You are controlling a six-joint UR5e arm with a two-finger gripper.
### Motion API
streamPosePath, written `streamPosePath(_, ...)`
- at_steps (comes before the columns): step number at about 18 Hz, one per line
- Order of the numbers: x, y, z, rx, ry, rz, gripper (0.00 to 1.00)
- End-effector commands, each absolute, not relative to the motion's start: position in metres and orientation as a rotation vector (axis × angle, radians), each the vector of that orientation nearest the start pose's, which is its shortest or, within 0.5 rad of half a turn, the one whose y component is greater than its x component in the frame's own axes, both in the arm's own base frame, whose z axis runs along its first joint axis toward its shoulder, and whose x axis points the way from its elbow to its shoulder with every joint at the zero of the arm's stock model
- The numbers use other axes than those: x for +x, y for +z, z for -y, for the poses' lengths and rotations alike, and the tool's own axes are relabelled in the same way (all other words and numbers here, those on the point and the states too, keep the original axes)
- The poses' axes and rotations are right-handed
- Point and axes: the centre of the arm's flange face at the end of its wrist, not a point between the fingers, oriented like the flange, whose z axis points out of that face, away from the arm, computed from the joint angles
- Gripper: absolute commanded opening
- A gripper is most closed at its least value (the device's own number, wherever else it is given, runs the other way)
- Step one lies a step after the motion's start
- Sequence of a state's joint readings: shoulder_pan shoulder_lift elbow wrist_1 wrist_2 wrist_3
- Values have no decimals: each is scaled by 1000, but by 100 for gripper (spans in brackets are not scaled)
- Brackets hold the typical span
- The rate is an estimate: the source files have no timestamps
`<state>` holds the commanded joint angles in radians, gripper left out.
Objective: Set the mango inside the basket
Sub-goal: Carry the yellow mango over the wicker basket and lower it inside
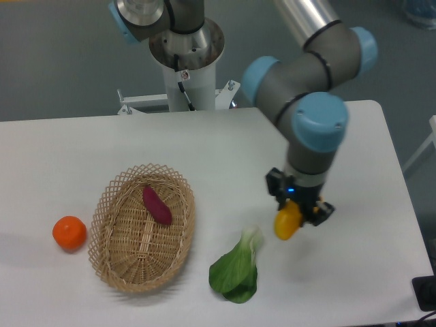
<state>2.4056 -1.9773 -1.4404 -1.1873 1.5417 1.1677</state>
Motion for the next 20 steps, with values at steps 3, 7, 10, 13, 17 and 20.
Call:
streamPosePath(3, -355, 354, -568, -3006, 113, -498, 49)
streamPosePath(7, -295, 336, -598, -2995, 118, -545, 49)
streamPosePath(10, -258, 320, -611, -2977, 123, -606, 50)
streamPosePath(13, -230, 310, -621, -2967, 122, -639, 52)
streamPosePath(17, -196, 290, -640, -2988, 131, -663, 52)
streamPosePath(20, -171, 266, -656, -2997, 219, -704, 53)
